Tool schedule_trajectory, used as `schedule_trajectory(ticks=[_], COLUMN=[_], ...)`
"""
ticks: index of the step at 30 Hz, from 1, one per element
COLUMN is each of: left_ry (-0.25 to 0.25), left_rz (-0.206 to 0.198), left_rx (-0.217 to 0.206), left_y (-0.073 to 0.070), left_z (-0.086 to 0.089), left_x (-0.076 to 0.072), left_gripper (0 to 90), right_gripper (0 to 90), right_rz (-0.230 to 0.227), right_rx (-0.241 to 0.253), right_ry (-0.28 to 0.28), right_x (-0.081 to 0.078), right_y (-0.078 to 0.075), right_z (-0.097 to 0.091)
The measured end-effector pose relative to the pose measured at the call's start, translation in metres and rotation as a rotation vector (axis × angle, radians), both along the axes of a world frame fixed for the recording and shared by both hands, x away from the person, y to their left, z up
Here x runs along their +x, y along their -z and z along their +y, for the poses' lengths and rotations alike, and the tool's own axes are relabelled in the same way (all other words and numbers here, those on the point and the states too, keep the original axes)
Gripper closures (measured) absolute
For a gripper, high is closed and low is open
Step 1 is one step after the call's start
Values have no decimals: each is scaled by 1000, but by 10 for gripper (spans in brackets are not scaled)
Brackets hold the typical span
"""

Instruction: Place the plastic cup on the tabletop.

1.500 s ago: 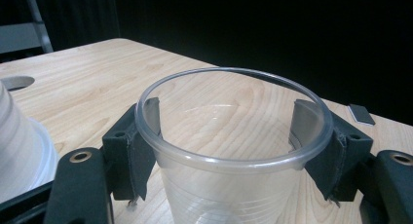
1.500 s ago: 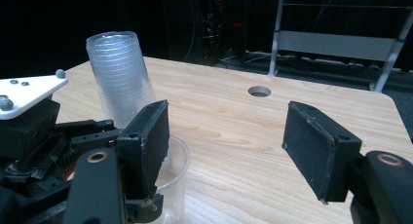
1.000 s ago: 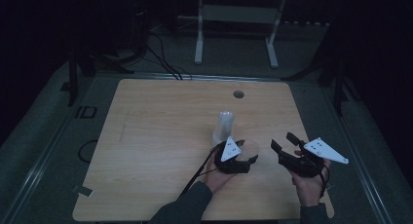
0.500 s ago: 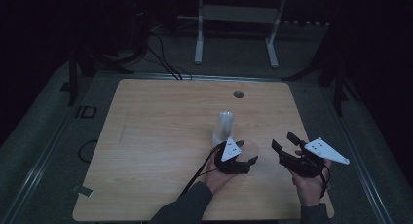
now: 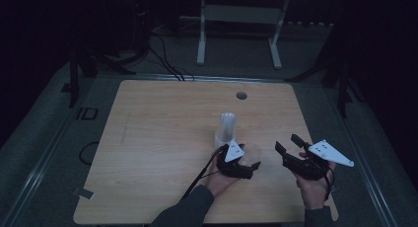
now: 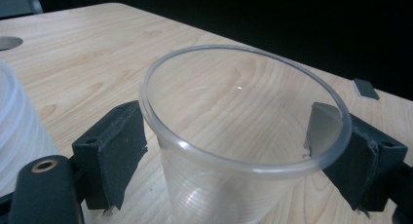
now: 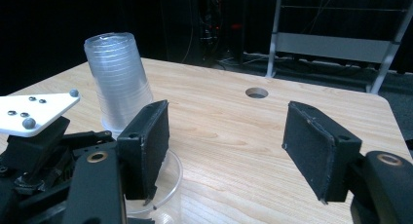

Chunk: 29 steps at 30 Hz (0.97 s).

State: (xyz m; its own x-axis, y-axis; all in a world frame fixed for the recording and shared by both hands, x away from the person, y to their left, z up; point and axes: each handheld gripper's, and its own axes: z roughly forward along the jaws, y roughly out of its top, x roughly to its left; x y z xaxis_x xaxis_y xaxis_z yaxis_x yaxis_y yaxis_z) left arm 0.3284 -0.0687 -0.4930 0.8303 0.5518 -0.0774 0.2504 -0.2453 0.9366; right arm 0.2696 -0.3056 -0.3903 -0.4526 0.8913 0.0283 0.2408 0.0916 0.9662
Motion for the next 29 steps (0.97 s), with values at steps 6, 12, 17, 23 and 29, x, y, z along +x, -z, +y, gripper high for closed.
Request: schedule_trajectory(ticks=[6, 12, 17, 23, 29], left_ry=[1, -17, -36, -72, -80], left_rz=[-9, -4, 3, -18, -9], left_rx=[17, 35, 34, 51, 42], left_y=[0, 1, 1, 1, 2], left_z=[1, 6, 13, 19, 31], left_x=[-6, -12, -17, -25, -33], left_gripper=[145, 145, 144, 143, 142], right_gripper=[333, 333, 333, 333, 333], right_rz=[0, -4, -3, -3, -5], right_rx=[0, -5, -4, -4, -3], right_ry=[-1, -7, -7, -7, -5], right_x=[0, 0, 0, 0, 1], right_y=[0, 0, 0, 0, 0], right_z=[0, 1, 0, 0, -1])
